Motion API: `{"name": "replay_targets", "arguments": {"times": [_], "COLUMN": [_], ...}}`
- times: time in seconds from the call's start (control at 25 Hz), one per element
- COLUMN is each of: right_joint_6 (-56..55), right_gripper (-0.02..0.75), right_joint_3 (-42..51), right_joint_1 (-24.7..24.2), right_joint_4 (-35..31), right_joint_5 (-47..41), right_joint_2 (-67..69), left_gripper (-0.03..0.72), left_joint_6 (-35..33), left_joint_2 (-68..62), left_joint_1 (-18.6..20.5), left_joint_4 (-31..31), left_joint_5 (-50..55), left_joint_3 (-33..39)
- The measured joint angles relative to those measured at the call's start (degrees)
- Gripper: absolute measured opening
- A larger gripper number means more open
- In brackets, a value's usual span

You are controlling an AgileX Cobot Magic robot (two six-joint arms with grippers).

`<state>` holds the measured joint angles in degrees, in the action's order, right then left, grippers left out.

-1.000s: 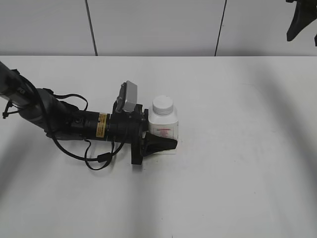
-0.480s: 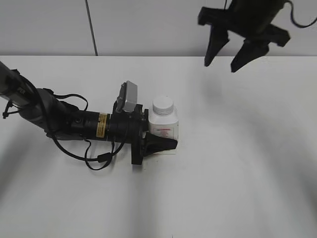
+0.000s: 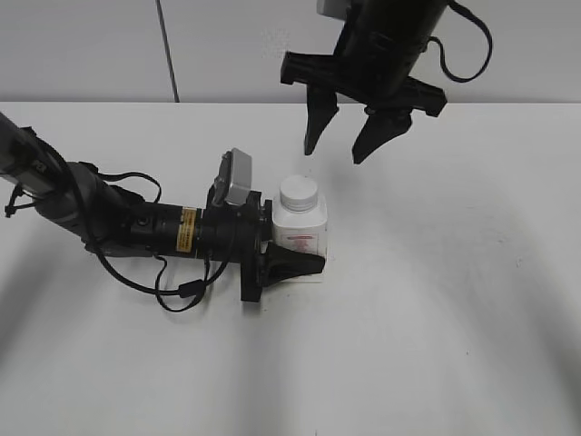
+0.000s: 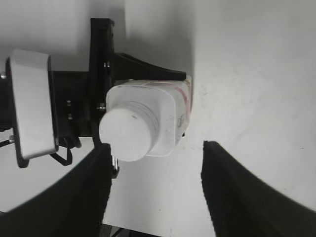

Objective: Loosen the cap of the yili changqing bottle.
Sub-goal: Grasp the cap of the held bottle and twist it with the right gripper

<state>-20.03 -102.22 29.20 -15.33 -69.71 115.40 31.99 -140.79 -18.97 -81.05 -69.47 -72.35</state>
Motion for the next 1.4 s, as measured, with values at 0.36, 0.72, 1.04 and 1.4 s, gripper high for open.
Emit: {"name": "replay_targets", "arguments": {"times": [0.36, 0.72, 1.04, 1.4], "right_joint_6": [-1.38, -2.52, -3.36, -3.40], "right_gripper": [0.461, 0.461, 0.461, 0.461], "right_joint_3": [-3.86, -4.09, -4.39, -4.39], "right_joint_1": [1.42, 2.65, 3.61, 4.28], "right_joint_4": [-2.01, -0.35, 0.64, 0.71], "right_joint_5": [-0.04, -0.04, -0.11, -0.11], "right_joint_2": [3.85, 3.96, 6.92, 8.14], "left_gripper": [0.398, 0.398, 0.398, 0.398], "left_joint_6": [0.00, 0.00, 0.00, 0.00], "left_joint_2": [0.00, 0.00, 0.00, 0.00], "left_joint_1": [0.00, 0.00, 0.00, 0.00], "left_joint_4": [-0.05, -0.05, -0.05, -0.05], "left_joint_5": [0.00, 0.00, -0.06, -0.06], "left_joint_3": [0.00, 0.00, 0.00, 0.00]}}
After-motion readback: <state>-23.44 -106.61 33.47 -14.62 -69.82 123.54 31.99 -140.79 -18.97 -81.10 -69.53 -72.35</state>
